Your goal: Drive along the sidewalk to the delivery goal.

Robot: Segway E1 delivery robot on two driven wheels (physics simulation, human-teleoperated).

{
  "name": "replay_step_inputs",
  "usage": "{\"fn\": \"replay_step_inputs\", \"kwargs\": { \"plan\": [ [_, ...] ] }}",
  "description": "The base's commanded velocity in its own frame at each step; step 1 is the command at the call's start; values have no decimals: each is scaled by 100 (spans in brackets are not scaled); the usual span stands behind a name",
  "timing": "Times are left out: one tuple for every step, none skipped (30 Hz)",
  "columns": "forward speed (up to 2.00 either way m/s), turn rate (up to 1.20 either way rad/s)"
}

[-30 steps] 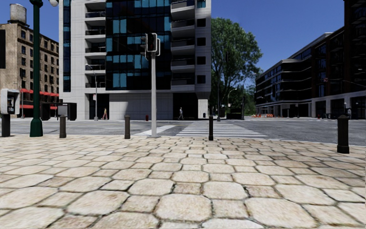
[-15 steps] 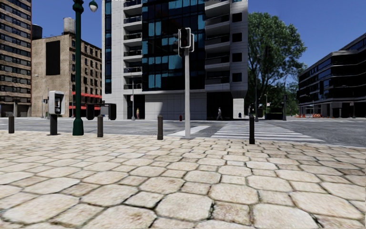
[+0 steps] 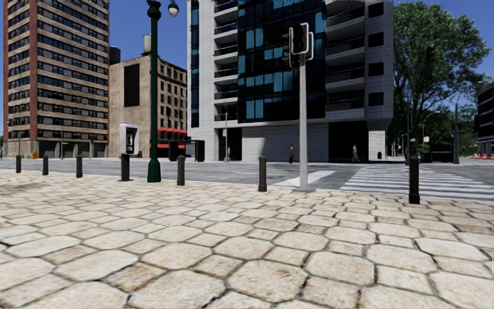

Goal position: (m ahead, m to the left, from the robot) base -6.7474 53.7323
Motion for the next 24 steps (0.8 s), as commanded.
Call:
{"fn": "replay_step_inputs", "kwargs": {
  "plan": [
    [109,50],
    [110,50],
    [113,51],
    [114,54],
    [114,54],
    [116,55],
    [117,55],
    [118,56],
    [121,56],
    [121,56],
    [123,56],
    [125,56],
    [127,56],
    [129,56],
    [129,56],
    [140,56],
    [166,56],
    [200,56],
    [200,56],
    [200,56],
    [200,56],
    [200,56],
    [200,56],
    [200,56]
  ]
}}
